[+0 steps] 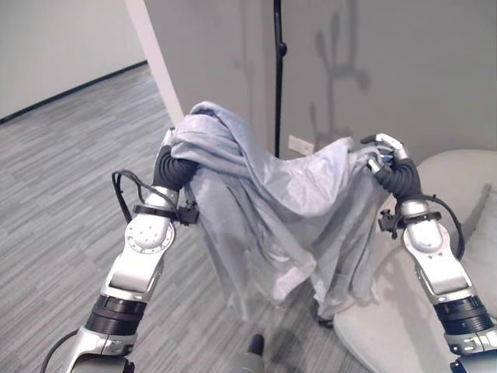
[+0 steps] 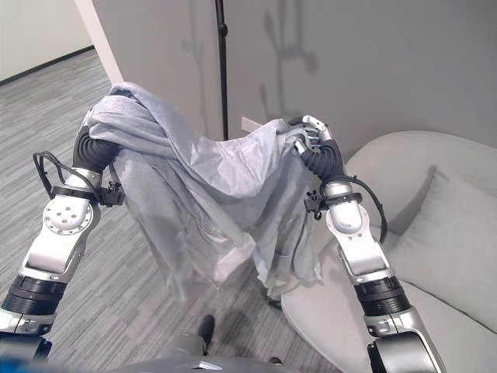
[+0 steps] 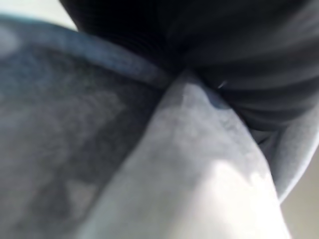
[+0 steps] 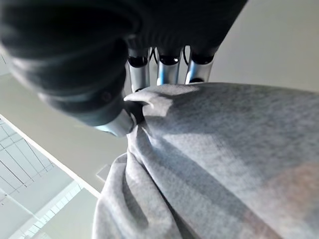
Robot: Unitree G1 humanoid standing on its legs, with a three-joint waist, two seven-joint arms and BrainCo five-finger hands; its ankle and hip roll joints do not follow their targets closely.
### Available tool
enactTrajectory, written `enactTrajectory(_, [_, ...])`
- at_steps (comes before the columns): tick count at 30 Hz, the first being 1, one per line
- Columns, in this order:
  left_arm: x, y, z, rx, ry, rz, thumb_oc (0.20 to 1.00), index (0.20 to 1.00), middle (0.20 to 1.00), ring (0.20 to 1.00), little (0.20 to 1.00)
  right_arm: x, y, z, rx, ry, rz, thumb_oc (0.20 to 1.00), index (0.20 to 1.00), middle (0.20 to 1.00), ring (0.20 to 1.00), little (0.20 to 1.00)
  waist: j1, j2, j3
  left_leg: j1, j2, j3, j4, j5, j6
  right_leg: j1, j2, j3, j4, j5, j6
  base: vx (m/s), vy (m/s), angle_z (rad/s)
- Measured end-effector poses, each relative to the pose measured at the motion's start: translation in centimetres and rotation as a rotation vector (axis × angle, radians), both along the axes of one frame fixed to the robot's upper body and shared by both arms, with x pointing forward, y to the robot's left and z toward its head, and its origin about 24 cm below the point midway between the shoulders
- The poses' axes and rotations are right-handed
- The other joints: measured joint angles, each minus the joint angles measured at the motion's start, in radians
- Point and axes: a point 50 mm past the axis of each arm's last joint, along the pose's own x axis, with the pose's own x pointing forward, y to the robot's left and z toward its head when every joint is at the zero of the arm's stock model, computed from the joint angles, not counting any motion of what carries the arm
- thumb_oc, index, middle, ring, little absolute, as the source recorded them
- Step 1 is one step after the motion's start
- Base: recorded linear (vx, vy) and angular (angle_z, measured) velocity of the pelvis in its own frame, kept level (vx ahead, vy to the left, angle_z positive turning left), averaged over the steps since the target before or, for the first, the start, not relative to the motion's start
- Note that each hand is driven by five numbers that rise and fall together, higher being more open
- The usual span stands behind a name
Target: Hang the clothes on the sofa on the clothes rack.
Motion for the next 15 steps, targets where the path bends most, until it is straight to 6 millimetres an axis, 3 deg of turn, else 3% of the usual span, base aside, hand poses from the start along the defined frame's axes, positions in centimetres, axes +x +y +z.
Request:
enactTrajectory(5, [0.0,0.3,0.4,0.014,-0.009,0.01,0.2,0.2,0.2,0.2,0.2,0.1,-0.3,0.6,0.003,-0.016,-0.008,0.2,0.2,0.2,0.2,0.2,-0.017,-0.031,0.025,-0.07,0.012,0.007,-0.009,-0.001,0.008,-0.073,-0.006,0.021,0.0,0.018,-0.012,0.19,0.189,-0.04])
enactTrajectory(7, [0.3,0.3,0.5,0.015,-0.009,0.013,0.2,0.2,0.2,0.2,0.2,0.1,-0.7,0.8,0.006,-0.024,-0.024,0.2,0.2,0.2,0.2,0.2,-0.023,-0.04,0.051,-0.106,0.01,0.017,0.05,-0.006,-0.002,-0.074,-0.017,0.044,0.004,0.02,-0.015,0.18,0.211,-0.09])
enactTrajectory(11, [0.6,0.4,1.3,0.013,-0.034,0.018,0.2,0.2,0.2,0.2,0.2,0.2,-0.9,1.4,0.038,-0.057,-0.05,0.2,0.2,0.2,0.2,0.2,-0.011,-0.06,0.081,-0.135,-0.026,0.063,0.146,-0.074,0.045,-0.086,-0.059,0.093,0.005,0.029,-0.02,0.23,0.385,-0.26])
enactTrajectory(14, [0.6,0.2,2.1,0.02,-0.059,0.007,0.2,0.2,0.2,0.2,0.2,0.0,-0.6,2.1,0.066,-0.094,-0.042,0.2,0.2,0.2,0.2,0.2,-0.019,-0.029,0.096,-0.171,-0.039,0.107,0.266,-0.15,0.101,-0.09,-0.084,0.141,0.033,0.039,-0.002,0.23,0.474,-0.28])
enactTrajectory(15, [0.6,0.2,2.2,0.028,-0.062,0.006,0.2,0.2,0.2,0.2,0.2,-0.1,-0.6,2.2,0.067,-0.097,-0.041,0.2,0.2,0.2,0.2,0.2,-0.019,-0.03,0.095,-0.163,-0.048,0.123,0.276,-0.165,0.101,-0.098,-0.093,0.143,0.043,0.045,-0.008,0.23,0.413,-0.34])
